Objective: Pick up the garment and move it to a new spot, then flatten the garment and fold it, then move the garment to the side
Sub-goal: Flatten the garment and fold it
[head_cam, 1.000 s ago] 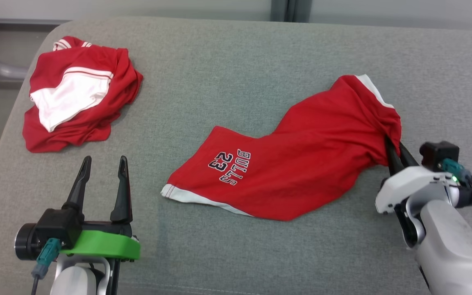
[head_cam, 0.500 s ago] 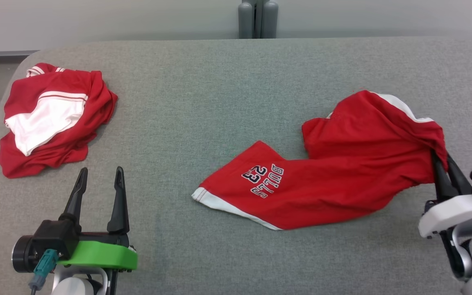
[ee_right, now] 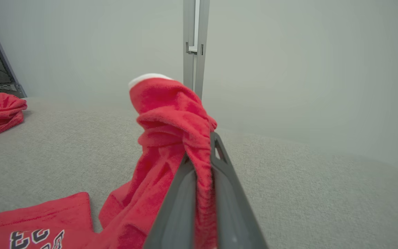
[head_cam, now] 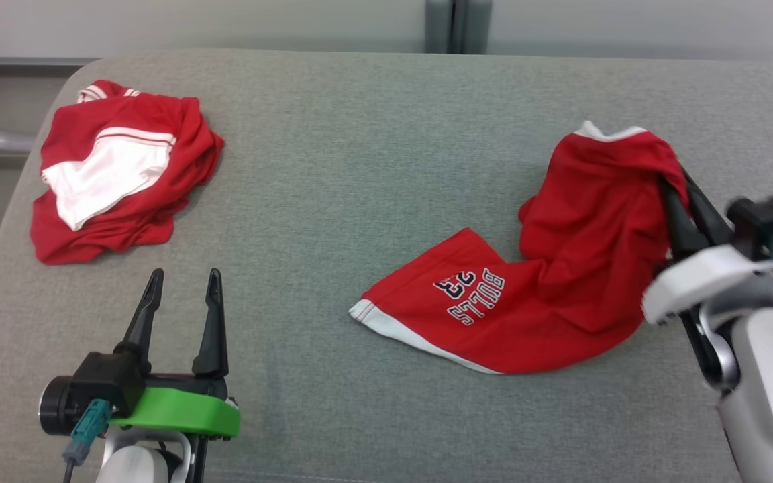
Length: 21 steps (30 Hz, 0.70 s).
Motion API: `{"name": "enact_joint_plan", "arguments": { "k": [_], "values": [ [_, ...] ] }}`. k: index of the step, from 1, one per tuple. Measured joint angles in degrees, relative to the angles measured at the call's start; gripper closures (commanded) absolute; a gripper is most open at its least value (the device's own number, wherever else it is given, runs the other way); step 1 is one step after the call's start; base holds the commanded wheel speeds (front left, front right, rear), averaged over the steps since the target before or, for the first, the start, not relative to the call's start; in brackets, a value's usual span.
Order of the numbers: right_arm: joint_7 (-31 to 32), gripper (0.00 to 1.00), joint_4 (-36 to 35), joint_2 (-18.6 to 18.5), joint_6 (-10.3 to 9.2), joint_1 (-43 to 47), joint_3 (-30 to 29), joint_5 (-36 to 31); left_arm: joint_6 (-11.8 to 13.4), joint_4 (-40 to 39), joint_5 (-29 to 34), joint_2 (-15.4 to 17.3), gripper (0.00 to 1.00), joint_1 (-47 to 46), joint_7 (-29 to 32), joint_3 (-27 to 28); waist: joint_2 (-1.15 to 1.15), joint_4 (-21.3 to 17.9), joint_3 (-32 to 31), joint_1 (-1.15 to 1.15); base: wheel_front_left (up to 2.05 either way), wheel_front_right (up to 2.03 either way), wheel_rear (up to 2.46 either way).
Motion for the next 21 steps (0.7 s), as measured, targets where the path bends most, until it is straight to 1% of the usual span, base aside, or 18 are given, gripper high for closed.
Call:
{"name": "enact_joint_plan", "arguments": {
  "k": [5, 10, 14, 15, 16, 17, 21],
  "values": [
    [1.1, 1.0, 5.4, 2.0, 0.0, -8.7, 4.9, -1.4, 0.0, 0.5, -0.8, 0.0, 0.0, -1.1, 0.0, -1.6, 0.0, 2.4, 0.6, 0.0, 0.0, 0.0, 0.0],
    [0.7, 1.0, 14.1, 5.3, 0.0, -16.6, 10.2, -1.8, 0.0, 0.8, -1.5, 0.0, 0.0, -1.8, 0.0, -3.0, 0.0, 5.1, 1.4, 0.0, 0.0, 0.0, 0.0],
    [-0.5, 1.0, 23.3, 7.6, 0.0, -21.3, 14.0, -1.3, 0.0, 1.1, -2.3, 0.0, 0.0, -2.2, 0.0, -3.7, 0.0, 6.7, 2.2, 0.0, 0.0, 0.0, 0.0],
    [-0.8, 0.84, 25.8, 8.0, 0.0, -22.1, 15.1, -1.3, 0.0, 1.2, -2.4, 0.0, 0.0, -2.4, 0.0, -4.0, 0.0, 7.1, 2.4, 0.0, 0.0, 0.0, 0.0],
    [-1.4, 0.7, 27.7, 8.3, 0.0, -22.4, 15.6, -1.0, 0.1, 1.3, -2.5, 0.0, 0.0, -2.4, 0.0, -4.1, 0.0, 7.4, 2.6, 0.0, 0.0, 0.0, 0.0],
    [-2.3, 0.0, 29.8, 8.5, 0.0, -22.9, 15.9, -0.5, 0.1, 1.3, -2.5, 0.0, 0.0, -2.5, 0.0, -4.4, 0.0, 7.6, 2.7, 0.0, 0.0, 0.0, 0.0],
    [-5.9, 0.0, 35.8, 8.9, 0.0, -24.2, 16.3, 0.8, 0.3, 1.6, -2.5, 0.0, 0.0, -2.5, 0.0, -4.3, 0.0, 7.8, 2.8, 0.0, 0.0, 0.0, 0.0]
  ]
}}
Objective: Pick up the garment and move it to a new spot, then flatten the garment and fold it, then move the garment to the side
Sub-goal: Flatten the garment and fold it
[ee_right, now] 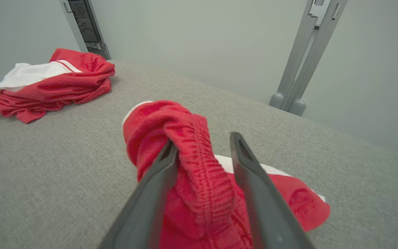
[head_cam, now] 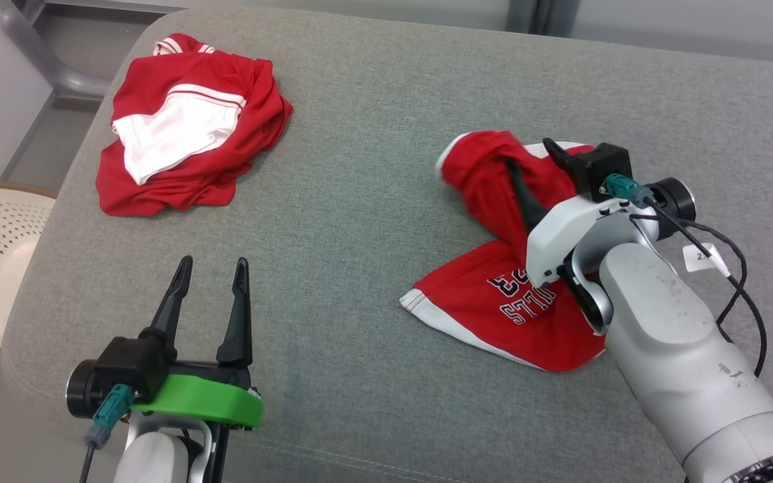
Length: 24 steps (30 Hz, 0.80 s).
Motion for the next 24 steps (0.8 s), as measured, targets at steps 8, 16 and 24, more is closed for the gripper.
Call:
{"name": "enact_joint_plan", "arguments": {
  "k": [8, 16, 24],
  "values": [
    [-4.2, 0.0, 2.6, -1.2, 0.0, -0.6, -0.1, 4.7, 0.0, 0.5, 1.4, 0.0, 0.0, 0.7, 0.0, 1.2, 0.0, -3.0, -1.3, 0.0, 0.0, 0.0, 0.0],
    [-4.8, 0.0, -1.6, -7.1, 0.0, 4.4, -2.6, 9.7, -0.1, 0.2, 2.5, 0.0, 0.0, 1.7, 0.0, 2.7, 0.0, -7.0, -3.1, 0.0, 0.0, 0.0, 0.0],
    [-4.9, 0.0, -2.4, -8.0, 0.0, 9.7, -3.2, 12.2, -0.2, -0.2, 2.9, 0.0, 0.0, 1.8, 0.0, 2.7, 0.0, -8.7, -3.0, 0.0, 0.0, 0.0, 0.0]
  ]
}}
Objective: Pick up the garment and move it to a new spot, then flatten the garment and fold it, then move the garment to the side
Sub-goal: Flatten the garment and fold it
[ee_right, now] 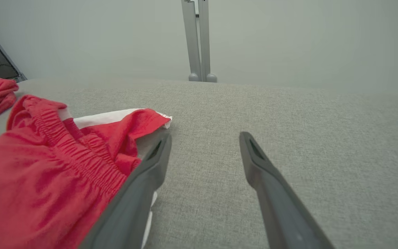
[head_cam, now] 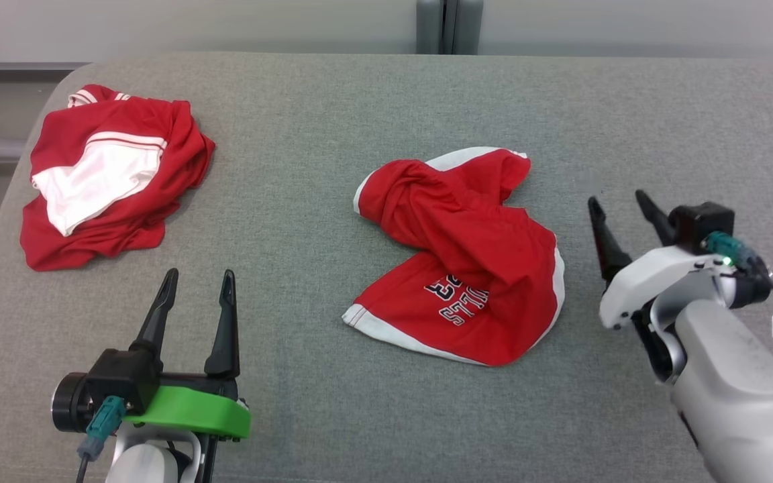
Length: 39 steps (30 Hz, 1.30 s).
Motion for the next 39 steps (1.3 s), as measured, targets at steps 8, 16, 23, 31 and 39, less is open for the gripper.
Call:
{"name": "enact_joint_plan", "arguments": {
  "k": [8, 16, 23, 31, 39],
  "values": [
    [0.0, 0.0, 1.6, 2.7, 0.0, 3.0, 1.9, 2.1, 0.0, 0.0, 0.3, 0.0, 0.0, -0.1, 0.0, -0.1, 0.0, 1.4, 0.7, 0.0, 0.0, 0.0, 0.0],
    [0.0, 0.0, 6.4, 4.4, 0.0, 2.8, 3.4, 3.3, -0.1, 0.1, 0.2, 0.0, 0.0, -0.8, 0.0, -0.8, 0.0, 2.8, 1.7, 0.0, 0.0, 0.0, 0.0],
    [-0.2, 1.0, 10.2, 5.3, 0.0, 0.5, 4.0, 5.0, -0.1, 0.3, 0.2, 0.0, 0.0, -1.2, 0.0, -0.9, 0.0, 3.5, 2.4, 0.0, 0.0, 0.0, 0.0],
    [-0.1, 1.0, 3.5, 3.0, 0.0, 3.5, 1.2, 3.1, -0.1, 0.4, 0.2, 0.0, 0.0, -0.6, 0.0, 0.2, 0.0, 2.3, 1.5, 0.0, 0.0, 0.0, 0.0],
    [-0.1, 1.0, -8.1, 1.7, 0.0, 14.5, -6.1, 2.4, -0.1, 0.0, 0.0, 0.0, 0.0, 1.0, 0.0, 1.0, 0.0, -0.8, -0.1, 0.0, 0.0, 0.0, 0.0]
  ]
}}
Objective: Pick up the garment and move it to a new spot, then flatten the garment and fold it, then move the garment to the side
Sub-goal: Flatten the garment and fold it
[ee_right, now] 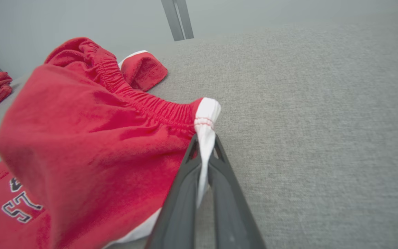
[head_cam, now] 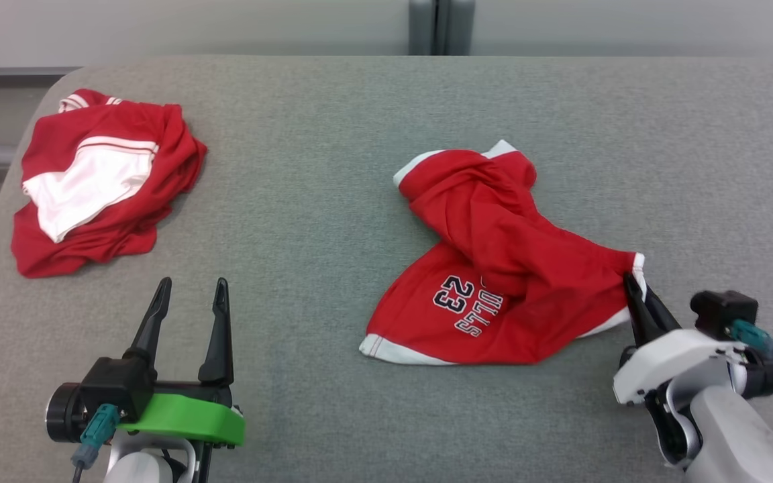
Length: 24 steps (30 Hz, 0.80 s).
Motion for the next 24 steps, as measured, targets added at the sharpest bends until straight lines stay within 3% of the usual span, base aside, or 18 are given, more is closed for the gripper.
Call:
{"name": "enact_joint_plan", "arguments": {
  "k": [11, 12, 13, 14, 24],
  "values": [
    [0.0, 1.0, -13.1, 5.5, 0.0, 13.7, -9.1, 0.4, 0.0, -0.3, 0.2, 0.0, 0.0, 0.1, 0.0, 0.3, 0.0, -4.0, -0.5, 0.0, 0.0, 0.0, 0.0],
    [0.0, 0.93, -13.6, 6.0, 0.0, 14.4, -9.5, 0.4, 0.0, -0.3, 0.3, 0.0, 0.0, 0.1, 0.0, 0.3, 0.0, -4.3, -0.6, 0.0, 0.0, 0.0, 0.0],
    [0.0, 0.1, -13.9, 6.4, 0.0, 14.9, -9.8, 0.4, 0.0, -0.3, 0.4, 0.0, 0.0, 0.1, 0.0, 0.3, 0.0, -4.6, -0.6, 0.0, 0.0, 0.0, 0.0],
    [0.0, 0.0, -14.3, 6.7, 0.0, 15.3, -9.9, 0.2, 0.0, -0.3, 0.4, 0.0, 0.0, 0.1, 0.0, 0.4, 0.0, -4.8, -0.6, 0.0, 0.0, 0.0, 0.0],
    [0.0, 0.0, -24.1, 7.6, 0.0, 16.0, -12.9, -6.9, 0.0, -0.2, 0.6, 0.3, 0.0, 0.9, 0.0, 0.6, 0.0, -6.9, -1.9, 0.0, 0.0, 0.0, 0.0]
  ]
}}
